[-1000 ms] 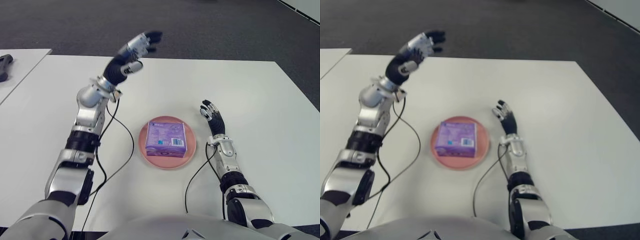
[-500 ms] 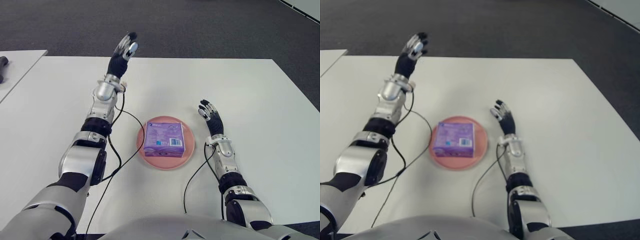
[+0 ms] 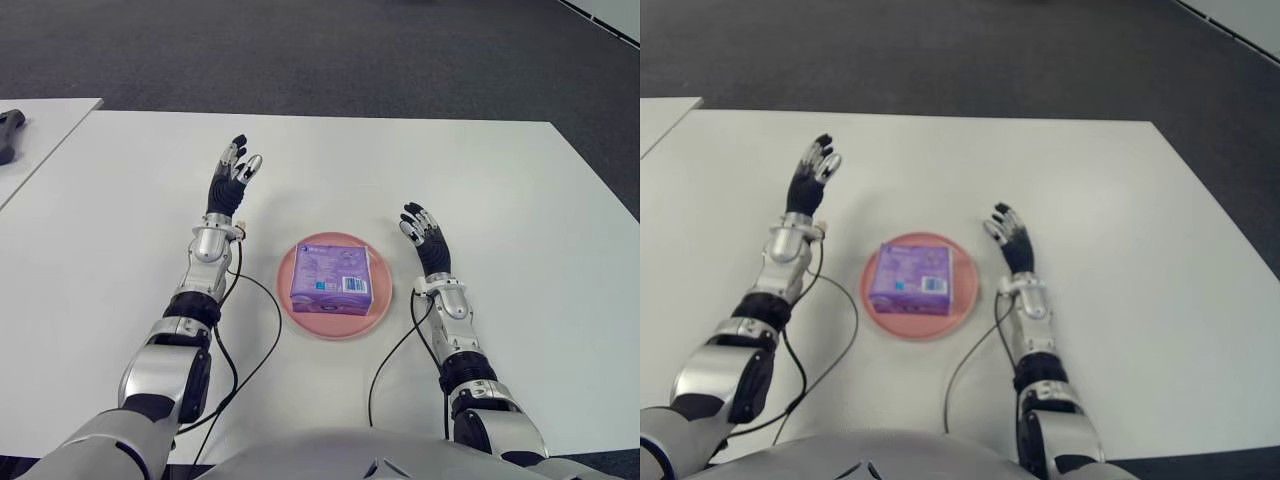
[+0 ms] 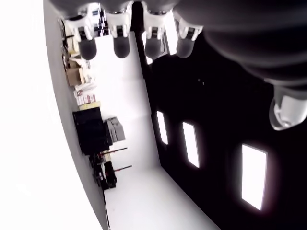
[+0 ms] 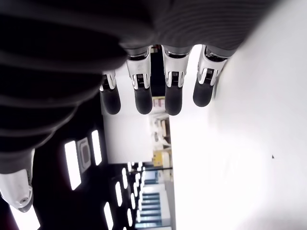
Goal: Put the tissue paper into the plate.
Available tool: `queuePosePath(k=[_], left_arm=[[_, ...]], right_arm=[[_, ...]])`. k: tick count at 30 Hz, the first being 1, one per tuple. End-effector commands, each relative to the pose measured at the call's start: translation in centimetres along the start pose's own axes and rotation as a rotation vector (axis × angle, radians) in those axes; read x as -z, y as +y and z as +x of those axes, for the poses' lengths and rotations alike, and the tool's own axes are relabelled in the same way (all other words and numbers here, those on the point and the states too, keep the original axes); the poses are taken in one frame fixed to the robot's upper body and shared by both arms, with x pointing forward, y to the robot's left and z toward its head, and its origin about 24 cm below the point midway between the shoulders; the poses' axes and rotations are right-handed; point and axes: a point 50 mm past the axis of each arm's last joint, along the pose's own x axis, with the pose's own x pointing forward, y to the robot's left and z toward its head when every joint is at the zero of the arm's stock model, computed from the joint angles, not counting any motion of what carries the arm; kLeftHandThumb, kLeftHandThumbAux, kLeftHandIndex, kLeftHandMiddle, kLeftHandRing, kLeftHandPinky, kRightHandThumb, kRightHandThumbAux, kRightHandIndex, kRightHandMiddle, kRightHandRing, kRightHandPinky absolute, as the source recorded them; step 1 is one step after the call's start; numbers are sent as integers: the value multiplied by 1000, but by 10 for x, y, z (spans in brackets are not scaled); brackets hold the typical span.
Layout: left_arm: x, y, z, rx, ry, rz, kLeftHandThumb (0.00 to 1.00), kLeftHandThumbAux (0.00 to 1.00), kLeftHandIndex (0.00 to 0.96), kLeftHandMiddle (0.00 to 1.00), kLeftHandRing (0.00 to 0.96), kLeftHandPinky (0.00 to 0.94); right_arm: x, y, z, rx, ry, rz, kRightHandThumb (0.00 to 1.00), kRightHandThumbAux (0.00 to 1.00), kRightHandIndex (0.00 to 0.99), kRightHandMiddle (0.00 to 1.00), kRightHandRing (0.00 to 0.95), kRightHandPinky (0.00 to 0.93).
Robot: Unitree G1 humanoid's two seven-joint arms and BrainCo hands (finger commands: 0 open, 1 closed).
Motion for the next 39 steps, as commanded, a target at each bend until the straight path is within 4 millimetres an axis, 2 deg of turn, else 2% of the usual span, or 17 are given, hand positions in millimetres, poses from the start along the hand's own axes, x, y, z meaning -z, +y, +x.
queuePosePath(k=[1,16,25,39], left_arm=[[9,-5,-15,-38,3,15,0,395,0,0,0,0],[31,-8,-42,-82,59,75,0,439,0,0,0,0],[33,-10,-54,-84,68,65,0,465,0,0,0,0],[36,-16,-73,-47,82,29,0,443,0,0,0,0]], right_arm=[[31,1,-19,7,167,29,492,539,135,145,126,137],[29,-1,-19,0,167,23,491,543,147,132,110,123],[29,-3,-19,0,167,25,503,556,152,137,115,131],[29,-7,-18,18,160,46,527,587,141,161,133,147]])
